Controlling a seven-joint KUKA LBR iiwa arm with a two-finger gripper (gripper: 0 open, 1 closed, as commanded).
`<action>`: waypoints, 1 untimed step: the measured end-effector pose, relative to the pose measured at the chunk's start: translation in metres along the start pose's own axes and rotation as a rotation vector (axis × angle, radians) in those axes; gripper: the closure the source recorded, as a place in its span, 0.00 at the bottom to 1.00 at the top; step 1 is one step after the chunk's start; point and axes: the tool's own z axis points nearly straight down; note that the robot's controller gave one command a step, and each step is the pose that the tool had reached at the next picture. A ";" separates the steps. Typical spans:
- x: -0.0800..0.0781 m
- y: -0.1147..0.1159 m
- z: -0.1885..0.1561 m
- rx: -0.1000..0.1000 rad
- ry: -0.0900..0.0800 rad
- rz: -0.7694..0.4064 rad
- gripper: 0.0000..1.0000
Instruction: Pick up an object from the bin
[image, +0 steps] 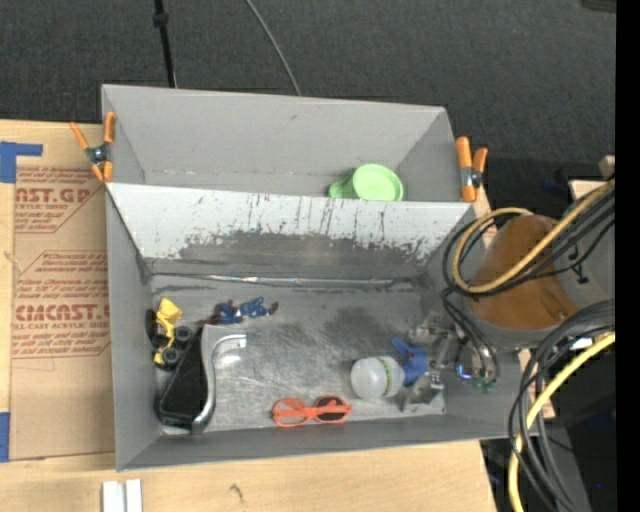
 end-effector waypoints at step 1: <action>0.017 0.028 -0.001 0.006 -0.009 0.660 1.00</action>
Offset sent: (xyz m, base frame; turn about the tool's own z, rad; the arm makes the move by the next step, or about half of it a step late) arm 0.0000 0.0000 0.0000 0.0000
